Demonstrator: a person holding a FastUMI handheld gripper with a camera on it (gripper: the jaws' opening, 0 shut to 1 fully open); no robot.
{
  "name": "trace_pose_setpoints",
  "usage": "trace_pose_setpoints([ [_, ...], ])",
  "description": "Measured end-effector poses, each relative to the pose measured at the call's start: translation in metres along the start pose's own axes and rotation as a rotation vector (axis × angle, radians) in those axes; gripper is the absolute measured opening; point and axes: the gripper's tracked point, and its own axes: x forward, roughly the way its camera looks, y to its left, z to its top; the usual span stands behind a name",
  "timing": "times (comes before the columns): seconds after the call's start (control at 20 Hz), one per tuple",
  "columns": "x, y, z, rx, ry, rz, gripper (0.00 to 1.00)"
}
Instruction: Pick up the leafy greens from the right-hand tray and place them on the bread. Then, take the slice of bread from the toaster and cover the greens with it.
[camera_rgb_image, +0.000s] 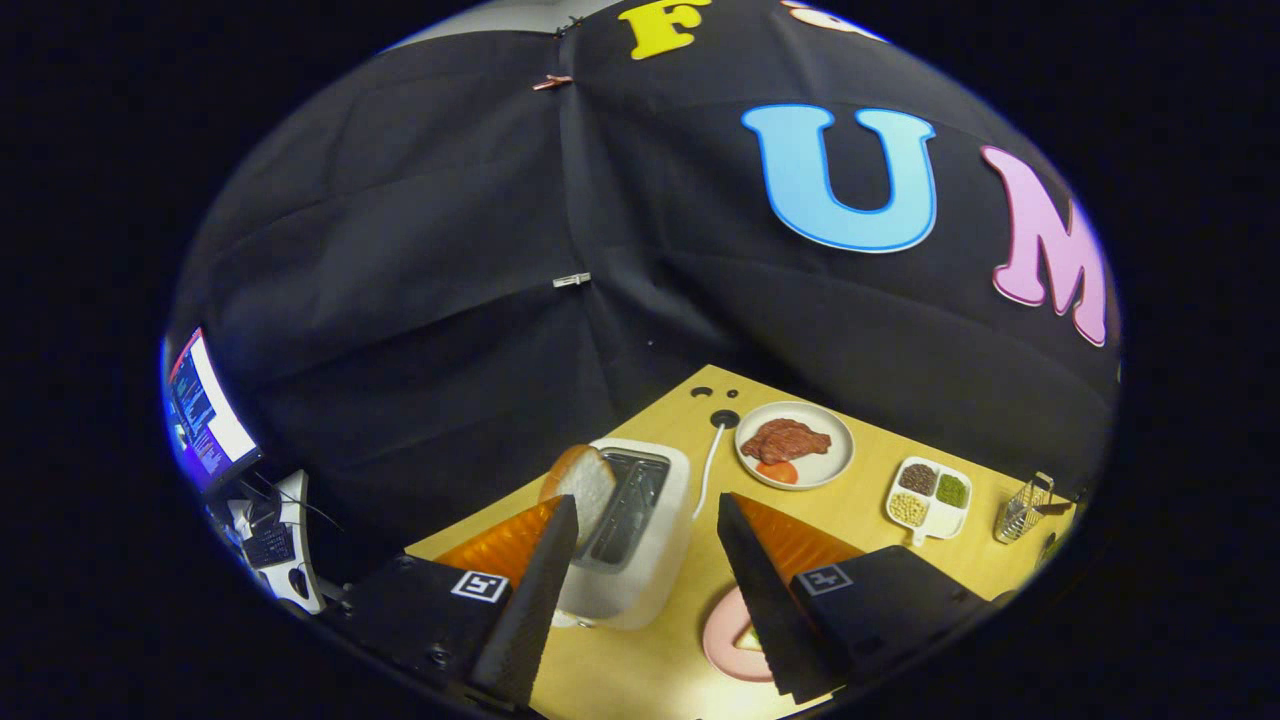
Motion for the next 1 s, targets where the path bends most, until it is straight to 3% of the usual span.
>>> trace_pose_setpoints([
  [0.25,0.047,0.041,-0.009,-0.047,0.047,0.015,0.88],
  [0.7,0.102,0.042,-0.033,-0.071,0.164,-0.093,0.87],
  [0.85,0.109,0.036,-0.040,-0.080,0.193,-0.129,0.70],
  [1.0,0.116,0.029,-0.046,-0.079,0.212,-0.167,0.36],
])
